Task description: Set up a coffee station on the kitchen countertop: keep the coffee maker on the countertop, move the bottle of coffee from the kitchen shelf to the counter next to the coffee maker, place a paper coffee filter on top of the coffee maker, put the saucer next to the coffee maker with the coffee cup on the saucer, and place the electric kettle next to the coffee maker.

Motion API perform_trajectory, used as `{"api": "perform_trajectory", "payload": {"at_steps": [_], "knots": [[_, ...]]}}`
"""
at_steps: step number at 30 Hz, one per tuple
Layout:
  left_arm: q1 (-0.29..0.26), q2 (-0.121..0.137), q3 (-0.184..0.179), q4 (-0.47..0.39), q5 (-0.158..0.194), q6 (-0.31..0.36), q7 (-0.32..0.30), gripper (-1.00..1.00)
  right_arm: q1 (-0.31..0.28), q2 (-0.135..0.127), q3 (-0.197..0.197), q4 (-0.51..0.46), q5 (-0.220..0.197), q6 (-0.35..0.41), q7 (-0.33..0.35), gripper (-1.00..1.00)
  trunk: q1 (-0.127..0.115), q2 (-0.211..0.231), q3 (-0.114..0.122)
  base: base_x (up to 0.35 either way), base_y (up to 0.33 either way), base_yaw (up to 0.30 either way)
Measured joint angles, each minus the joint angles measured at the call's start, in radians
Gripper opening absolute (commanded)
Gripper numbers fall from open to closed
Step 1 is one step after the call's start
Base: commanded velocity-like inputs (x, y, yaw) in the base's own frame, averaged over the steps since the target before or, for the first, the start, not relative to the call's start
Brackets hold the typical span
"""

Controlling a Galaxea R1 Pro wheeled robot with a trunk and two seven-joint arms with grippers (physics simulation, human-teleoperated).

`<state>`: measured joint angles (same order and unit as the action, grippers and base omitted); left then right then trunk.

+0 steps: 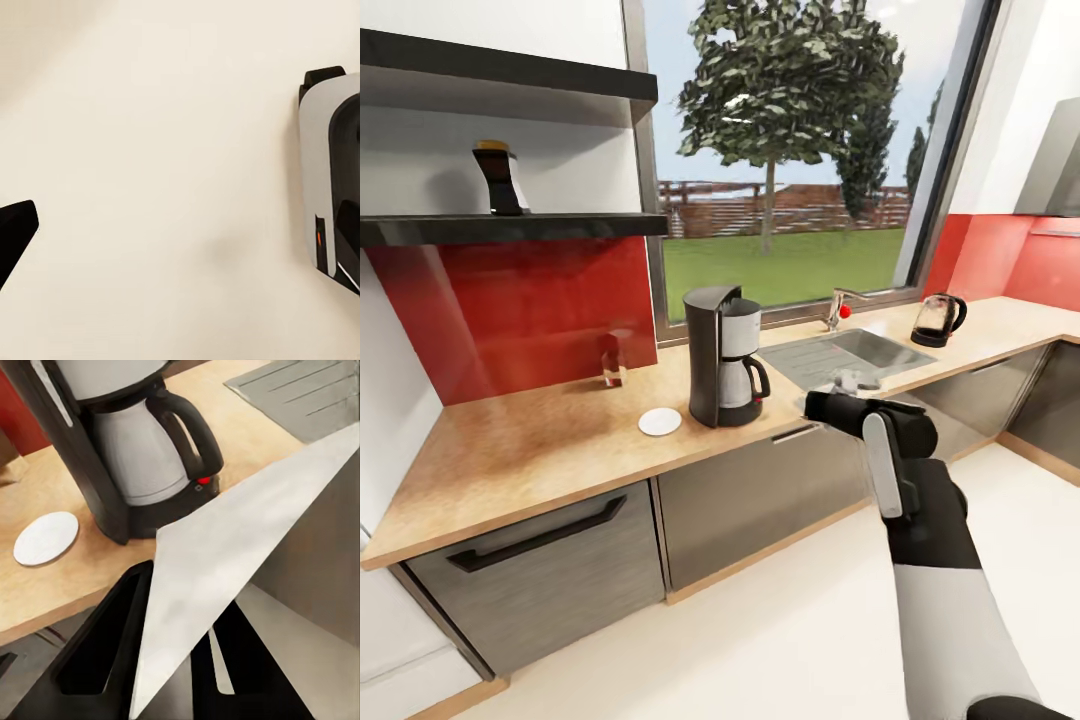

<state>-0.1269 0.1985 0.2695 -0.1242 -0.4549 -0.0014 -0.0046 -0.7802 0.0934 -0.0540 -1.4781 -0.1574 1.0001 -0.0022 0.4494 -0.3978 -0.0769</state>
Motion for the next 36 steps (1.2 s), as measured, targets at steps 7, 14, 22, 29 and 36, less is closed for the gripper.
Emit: {"api": "perform_trajectory", "payload": {"at_steps": [7,14,22,29,36], "knots": [[0.000,-0.001,0.000,0.000,-0.001,-0.004,-0.001,1.00,-0.110,-0.080,-0.025,0.053,0.003,0.030,-0.005,-1.00,0.000,0.000,0.000,0.000,0.000,0.000],[0.000,-0.016,-0.003,0.000,-0.005,-0.007,-0.001,1.00,-0.550,-0.193,-0.110,0.599,0.003,0.043,-0.030,-1.00,0.000,0.000,0.000,0.000,0.000,0.000],[0.000,-0.016,-0.012,0.000,-0.008,-0.011,-0.002,1.00,-0.956,-0.184,-0.088,1.204,0.006,0.044,-0.031,-1.00,0.000,0.000,0.000,0.000,0.000,0.000],[0.000,-0.013,-0.012,0.000,-0.005,-0.011,-0.001,1.00,-1.036,-0.039,0.039,1.264,0.022,0.044,-0.032,-1.00,0.000,0.000,0.000,0.000,0.000,0.000],[0.000,-0.005,-0.006,0.000,-0.001,-0.010,-0.001,1.00,-1.235,0.066,0.053,1.335,0.037,0.044,-0.034,-1.00,0.000,0.000,0.000,0.000,0.000,0.000]]}}
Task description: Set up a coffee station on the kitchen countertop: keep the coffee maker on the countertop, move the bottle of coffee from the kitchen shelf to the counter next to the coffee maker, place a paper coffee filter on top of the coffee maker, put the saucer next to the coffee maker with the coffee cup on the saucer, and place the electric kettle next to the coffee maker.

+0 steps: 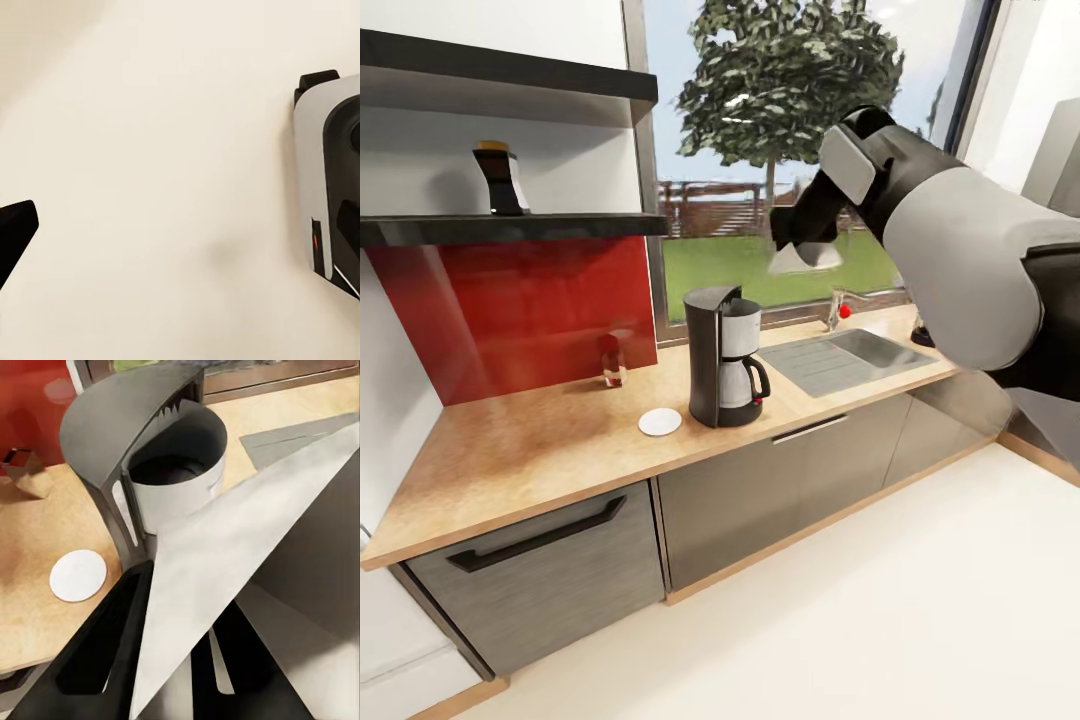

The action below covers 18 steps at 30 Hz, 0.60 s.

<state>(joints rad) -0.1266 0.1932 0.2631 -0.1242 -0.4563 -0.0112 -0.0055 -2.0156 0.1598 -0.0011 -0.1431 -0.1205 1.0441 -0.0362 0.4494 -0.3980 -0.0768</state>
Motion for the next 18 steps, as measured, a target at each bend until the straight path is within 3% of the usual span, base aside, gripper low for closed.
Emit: {"api": "perform_trajectory", "payload": {"at_steps": [1,8,12,15,18], "knots": [[0.000,0.000,0.000,0.000,0.000,0.000,0.000,1.00,-0.011,0.014,0.000,0.004,0.007,0.000,0.000,-1.00,0.000,0.000,0.000,0.000,0.000,0.000],[0.000,0.000,0.001,0.001,0.000,0.000,0.000,1.00,-0.023,0.015,0.011,0.010,0.035,0.000,0.001,-1.00,0.000,0.000,0.000,0.000,0.000,0.000],[0.001,0.002,0.002,0.001,0.000,0.000,0.000,1.00,-0.024,0.015,0.065,0.018,0.037,0.000,0.001,-1.00,0.000,0.000,0.000,0.000,0.000,0.000],[0.001,0.002,0.001,0.001,-0.001,0.000,0.000,1.00,-0.025,0.015,0.112,0.089,0.037,0.000,0.001,-1.00,0.000,0.000,0.000,0.000,0.000,0.000],[0.002,0.002,0.000,0.001,-0.001,0.000,0.000,1.00,-0.025,0.015,0.120,0.108,0.036,-0.001,0.001,-1.00,0.000,0.000,0.000,0.000,0.000,0.000]]}}
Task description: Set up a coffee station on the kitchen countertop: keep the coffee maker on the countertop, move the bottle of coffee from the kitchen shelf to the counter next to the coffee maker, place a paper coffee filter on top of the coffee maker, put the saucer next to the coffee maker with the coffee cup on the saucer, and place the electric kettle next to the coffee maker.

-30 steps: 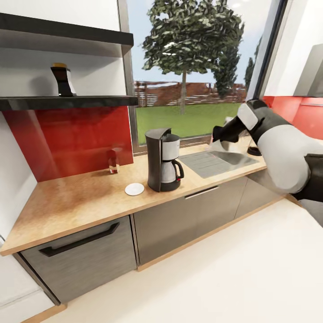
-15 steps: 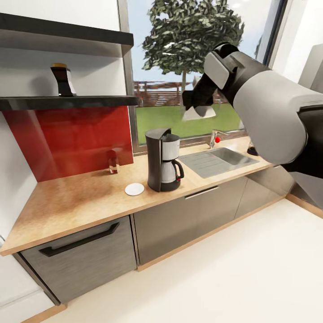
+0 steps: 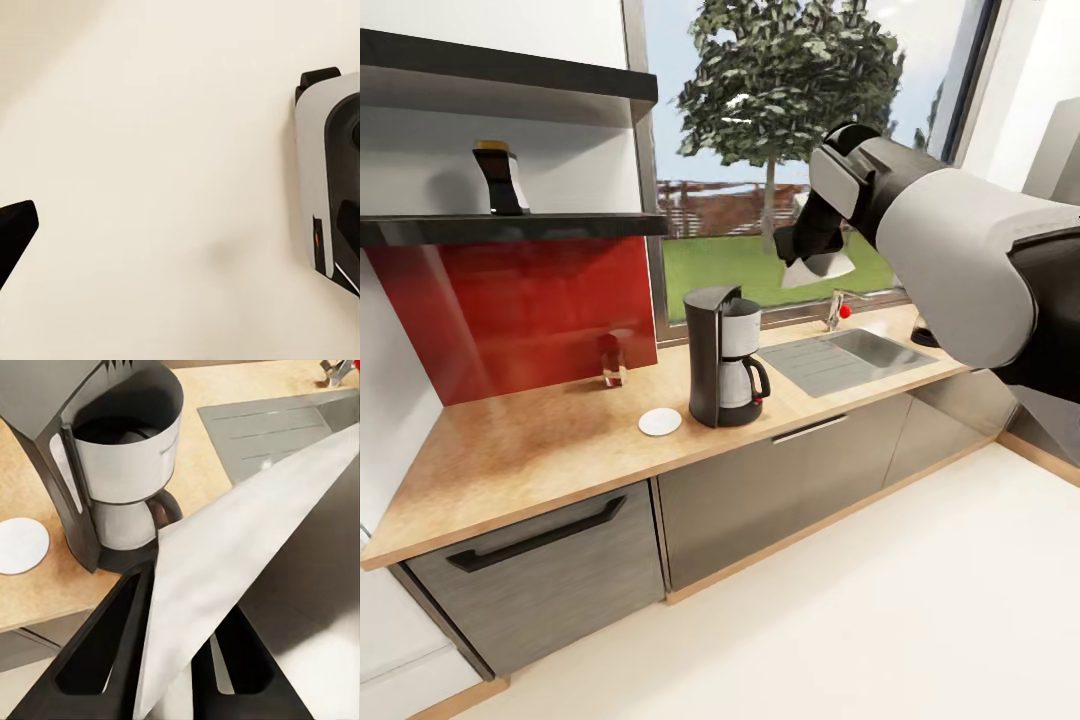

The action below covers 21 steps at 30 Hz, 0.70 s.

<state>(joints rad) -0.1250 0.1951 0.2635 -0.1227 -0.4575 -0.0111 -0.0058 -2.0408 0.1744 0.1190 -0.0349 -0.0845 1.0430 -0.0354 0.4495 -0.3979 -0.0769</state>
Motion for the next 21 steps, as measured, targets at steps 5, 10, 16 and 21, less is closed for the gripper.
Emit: {"api": "perform_trajectory", "payload": {"at_steps": [5,10,16,21], "knots": [[0.000,0.000,0.000,0.000,-0.001,0.003,0.000,1.00,0.000,0.000,0.002,0.008,0.000,-0.001,0.000,-1.00,0.000,0.000,0.000,0.002,0.001,0.000],[0.000,0.001,0.001,-0.001,-0.001,0.010,0.000,1.00,-0.001,0.000,0.001,0.009,-0.001,-0.001,0.000,-1.00,0.000,0.000,0.000,0.159,0.140,0.000],[0.000,-0.002,-0.001,0.000,-0.002,0.011,0.001,1.00,-0.002,0.000,0.001,0.010,-0.001,-0.002,0.000,-1.00,0.000,0.000,0.000,0.062,0.055,0.000],[0.001,-0.002,-0.004,0.005,-0.003,0.014,0.001,1.00,-0.002,0.000,0.001,0.010,-0.002,-0.002,0.000,-1.00,0.000,0.000,0.000,0.015,0.005,0.000]]}}
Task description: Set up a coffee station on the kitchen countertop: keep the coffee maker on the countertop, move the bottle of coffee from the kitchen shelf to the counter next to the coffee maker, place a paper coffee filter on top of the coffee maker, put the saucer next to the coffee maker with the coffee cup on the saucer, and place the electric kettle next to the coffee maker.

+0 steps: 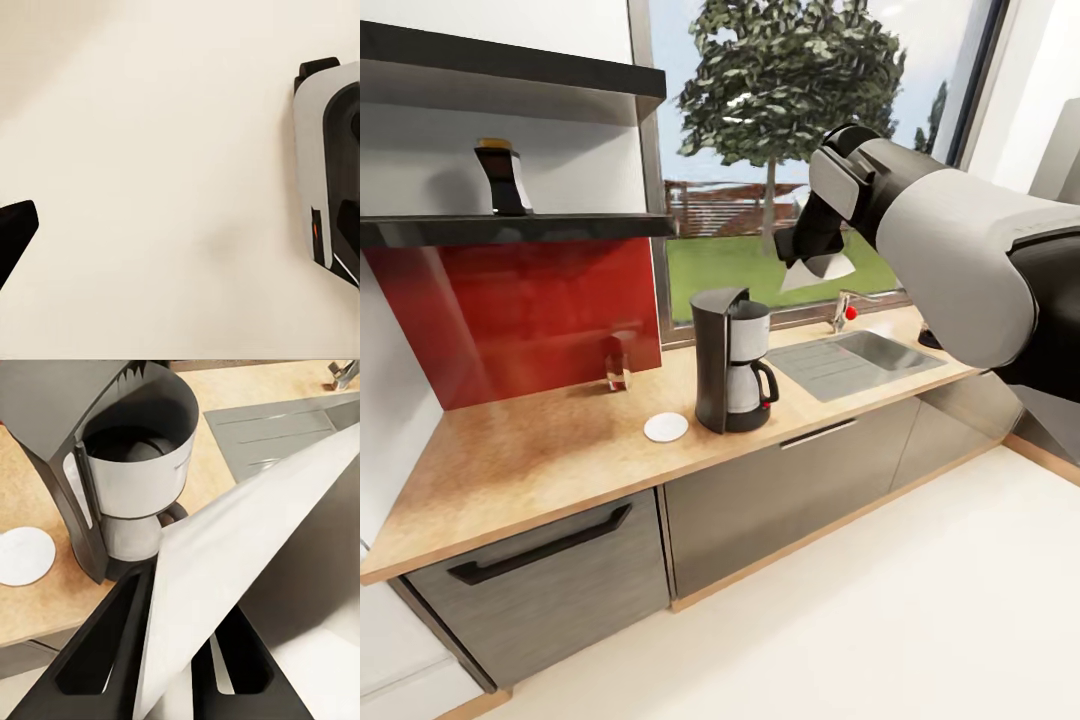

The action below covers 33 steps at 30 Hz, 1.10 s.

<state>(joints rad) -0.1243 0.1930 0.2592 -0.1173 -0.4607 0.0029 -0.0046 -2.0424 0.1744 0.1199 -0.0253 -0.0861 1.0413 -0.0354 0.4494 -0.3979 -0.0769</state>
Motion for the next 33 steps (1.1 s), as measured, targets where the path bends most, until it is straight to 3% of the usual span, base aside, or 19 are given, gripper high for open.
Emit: {"api": "perform_trajectory", "payload": {"at_steps": [5,9,13,33], "knots": [[0.001,0.002,0.001,0.051,0.000,0.005,0.001,1.00,0.001,0.000,-0.001,0.000,0.000,0.000,0.000,-1.00,0.000,0.000,0.000,0.224,0.077,0.000],[0.013,0.000,-0.004,0.071,-0.002,0.072,0.001,1.00,0.003,0.000,-0.001,0.000,0.000,0.000,0.000,-1.00,-0.001,0.000,0.000,0.298,0.115,0.000],[0.022,-0.001,-0.007,0.082,-0.004,0.085,0.005,1.00,0.004,0.000,-0.001,0.000,-0.001,0.000,0.000,-1.00,0.000,0.000,0.000,0.217,0.103,0.000],[0.025,0.003,-0.007,0.083,-0.005,0.088,0.009,1.00,0.036,0.000,-0.003,0.002,-0.003,0.000,0.000,-1.00,0.000,0.000,0.000,0.011,0.006,0.000]]}}
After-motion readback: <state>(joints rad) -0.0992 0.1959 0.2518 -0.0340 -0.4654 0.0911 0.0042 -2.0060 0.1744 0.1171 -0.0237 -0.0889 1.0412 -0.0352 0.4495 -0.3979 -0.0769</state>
